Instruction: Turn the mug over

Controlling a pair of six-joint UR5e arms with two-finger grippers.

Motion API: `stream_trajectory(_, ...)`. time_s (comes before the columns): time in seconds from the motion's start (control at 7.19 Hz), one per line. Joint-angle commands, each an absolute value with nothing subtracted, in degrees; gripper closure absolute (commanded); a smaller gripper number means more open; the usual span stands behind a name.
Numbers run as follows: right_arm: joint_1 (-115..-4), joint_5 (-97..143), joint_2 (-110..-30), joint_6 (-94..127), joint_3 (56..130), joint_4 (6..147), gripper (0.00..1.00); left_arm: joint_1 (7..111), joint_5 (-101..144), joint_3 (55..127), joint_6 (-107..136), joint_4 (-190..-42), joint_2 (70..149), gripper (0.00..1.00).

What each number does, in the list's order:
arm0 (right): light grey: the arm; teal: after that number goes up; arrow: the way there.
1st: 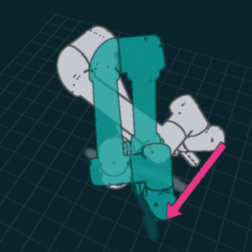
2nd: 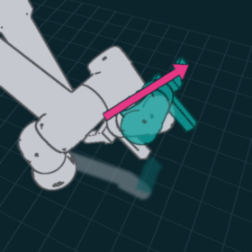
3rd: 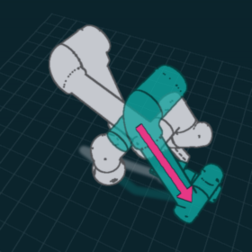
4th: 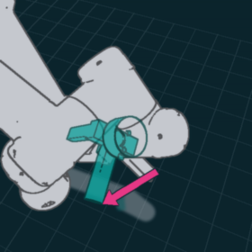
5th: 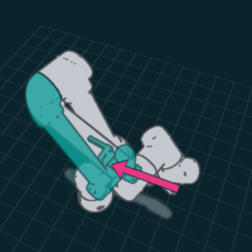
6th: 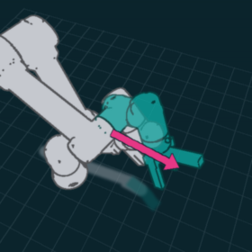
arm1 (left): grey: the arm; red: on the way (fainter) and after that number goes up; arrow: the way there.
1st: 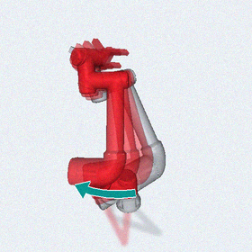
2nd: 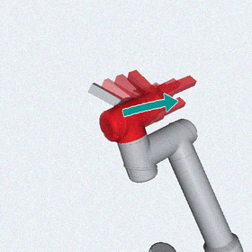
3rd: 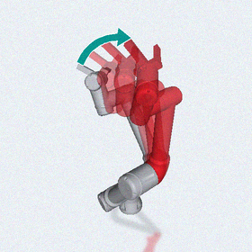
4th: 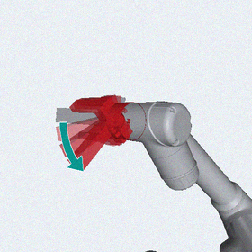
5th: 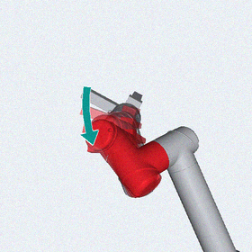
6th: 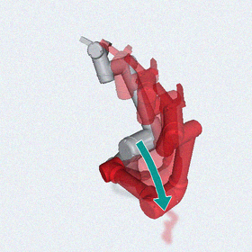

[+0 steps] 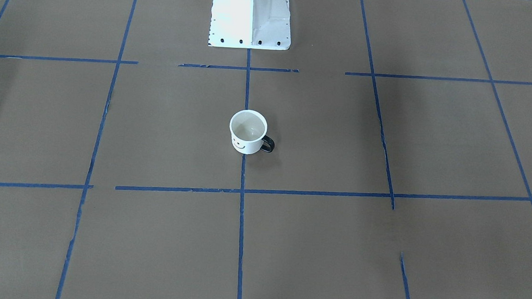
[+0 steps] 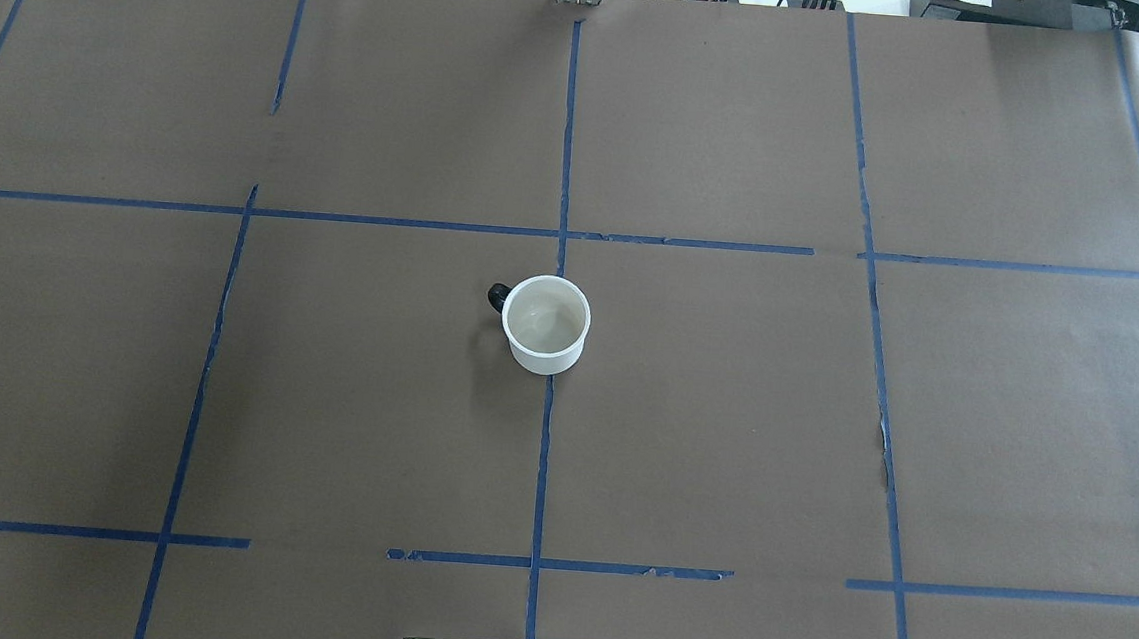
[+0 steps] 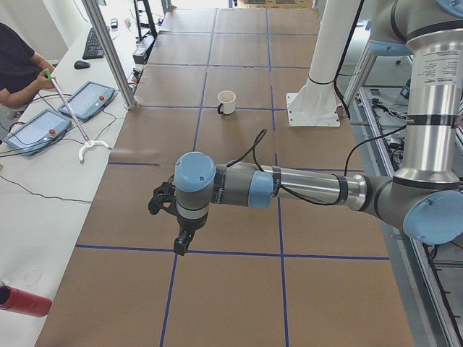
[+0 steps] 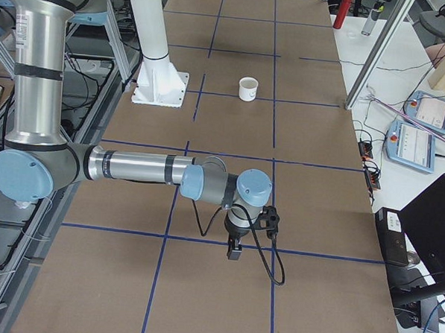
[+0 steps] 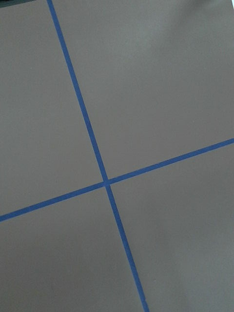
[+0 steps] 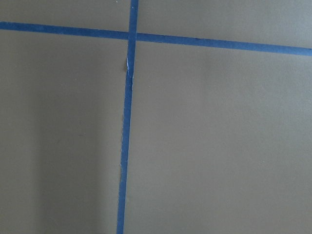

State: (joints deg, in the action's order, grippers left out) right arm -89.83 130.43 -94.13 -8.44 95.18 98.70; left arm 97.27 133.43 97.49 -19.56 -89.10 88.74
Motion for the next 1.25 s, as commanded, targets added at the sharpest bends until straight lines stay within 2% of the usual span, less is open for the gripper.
stream_trajectory(0.0,-89.82,130.43,-94.13,-8.44,95.19,98.7,0.0,97.38,133.68,95.54,-18.04,-88.33,88.15,0.0)
stream_trajectory(0.42,-89.82,130.43,-94.13,-8.44,95.18,98.7,0.0,94.34,139.02,98.61,-5.08,-88.76,88.6,0.0)
stream_trajectory(1.11,-89.82,130.43,-94.13,-8.44,95.19,98.7,0.0,91.67,138.87,98.26,-5.27,-90.62,87.46,0.0)
